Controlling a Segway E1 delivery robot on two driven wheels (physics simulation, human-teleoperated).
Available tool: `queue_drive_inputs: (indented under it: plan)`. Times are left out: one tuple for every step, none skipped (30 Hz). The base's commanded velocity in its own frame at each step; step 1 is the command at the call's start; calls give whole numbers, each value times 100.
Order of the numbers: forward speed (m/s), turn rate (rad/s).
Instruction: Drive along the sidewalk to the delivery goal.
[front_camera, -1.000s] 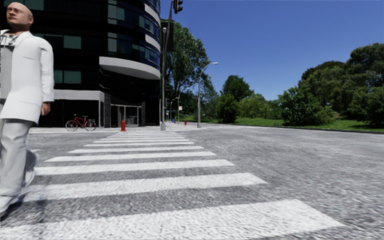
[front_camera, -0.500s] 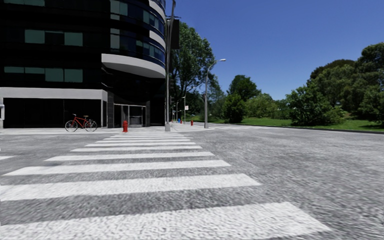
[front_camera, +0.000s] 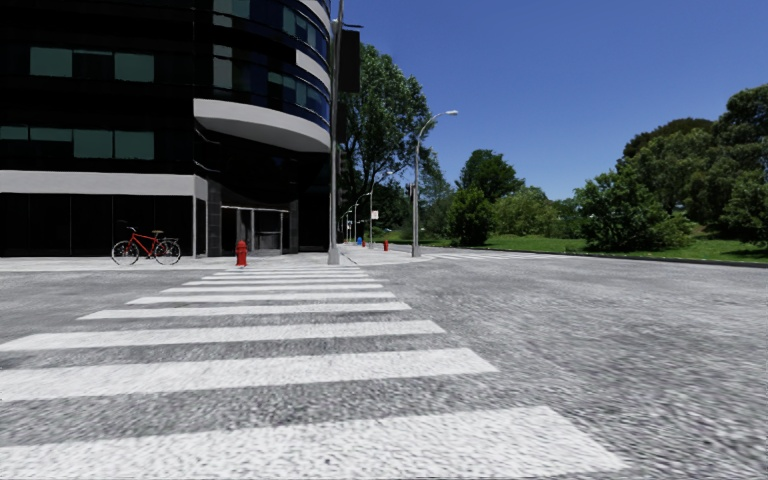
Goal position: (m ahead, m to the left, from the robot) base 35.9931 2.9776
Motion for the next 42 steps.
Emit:
queue_drive_inputs:
  plan:
    - [200,52]
    - [200,52]
    - [200,52]
    - [200,52]
    - [200,51]
    - [200,39]
    - [200,39]
    - [200,21]
    - [200,10]
    - [200,1]
    - [200,0]
    - [200,0]
    - [200,0]
    - [200,0]
    - [200,0]
    - [200,0]
    - [200,0]
    - [200,0]
    - [200,3]
    - [200,22]
    - [200,41]
    - [200,41]
    - [200,59]
    - [200,68]
    - [200,72]
    - [200,72]
    - [200,72]
    - [200,69]
    - [200,22]
    - [200,12]
    - [200,12]
    - [200,8]
    - [200,2]
    - [200,0]
    - [200,0]
    - [200,0]
    - [200,0]
    - [200,0]
    - [200,0]
    - [200,0]
    - [200,0]
    - [200,0]
